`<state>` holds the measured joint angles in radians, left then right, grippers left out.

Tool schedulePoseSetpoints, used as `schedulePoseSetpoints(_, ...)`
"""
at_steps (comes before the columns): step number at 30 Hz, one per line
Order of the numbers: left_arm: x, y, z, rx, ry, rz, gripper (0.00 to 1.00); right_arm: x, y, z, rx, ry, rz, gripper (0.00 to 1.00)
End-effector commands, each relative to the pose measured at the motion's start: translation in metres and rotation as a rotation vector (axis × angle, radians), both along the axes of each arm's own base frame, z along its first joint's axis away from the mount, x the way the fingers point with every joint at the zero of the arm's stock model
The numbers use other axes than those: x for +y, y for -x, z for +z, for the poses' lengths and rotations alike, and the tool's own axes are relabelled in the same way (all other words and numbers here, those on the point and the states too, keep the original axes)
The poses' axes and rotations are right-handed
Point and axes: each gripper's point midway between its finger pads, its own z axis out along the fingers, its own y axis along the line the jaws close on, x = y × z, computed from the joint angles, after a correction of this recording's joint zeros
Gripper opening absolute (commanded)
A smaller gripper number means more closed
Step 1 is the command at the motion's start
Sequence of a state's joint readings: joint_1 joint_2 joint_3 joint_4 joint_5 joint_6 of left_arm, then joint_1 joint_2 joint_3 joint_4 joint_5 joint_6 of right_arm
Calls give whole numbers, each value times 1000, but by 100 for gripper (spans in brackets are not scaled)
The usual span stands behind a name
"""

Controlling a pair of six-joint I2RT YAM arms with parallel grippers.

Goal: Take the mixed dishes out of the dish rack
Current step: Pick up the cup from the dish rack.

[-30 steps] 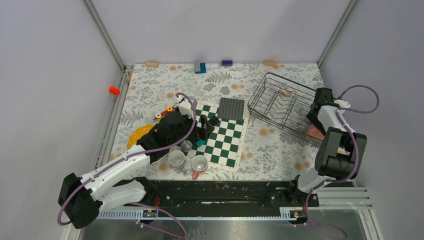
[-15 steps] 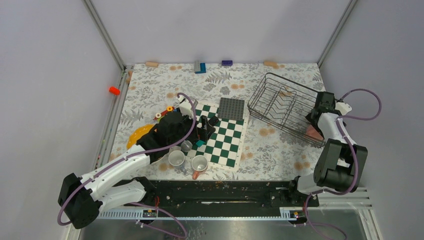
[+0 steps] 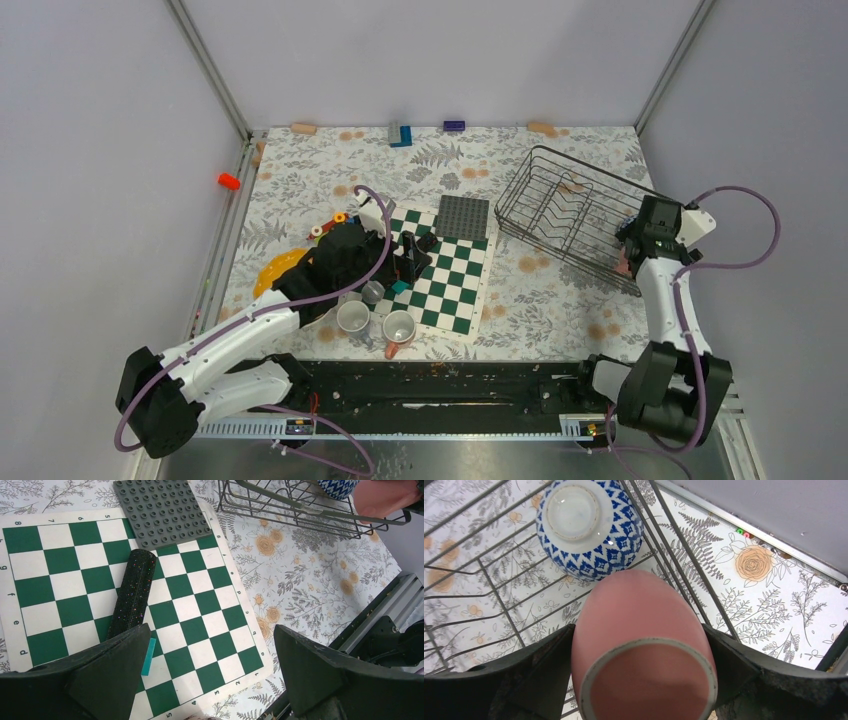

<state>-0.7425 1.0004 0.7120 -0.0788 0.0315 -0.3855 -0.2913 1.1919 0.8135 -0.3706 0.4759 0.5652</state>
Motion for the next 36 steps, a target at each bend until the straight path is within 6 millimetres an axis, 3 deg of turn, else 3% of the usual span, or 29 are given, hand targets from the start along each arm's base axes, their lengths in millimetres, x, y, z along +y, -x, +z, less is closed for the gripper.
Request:
schedulePoseSetpoints(1,-7,-2,34,-70,85,-25,99,-5,1,38,-122,72,5,19)
schedulePoseSetpoints(8,-13,1,39,-57,107,-56,99,16,-1,69,-300,68,125,18)
schedulePoseSetpoints(17,-26,16,51,-59,167,-157,99,69,-17,96,-480,-63,381,17)
schedulePoseSetpoints(28,-45,22,56,-3,273,-217,99,186,-30,150,-862,-508,883,14)
schedulePoseSetpoints(32,-54,22,59,10,333,-236,99,207,-22,157,-950,-671,936,12)
schedulePoseSetpoints(36,-65,21,65,40,399,-258,99,225,-12,158,-964,-707,992,11)
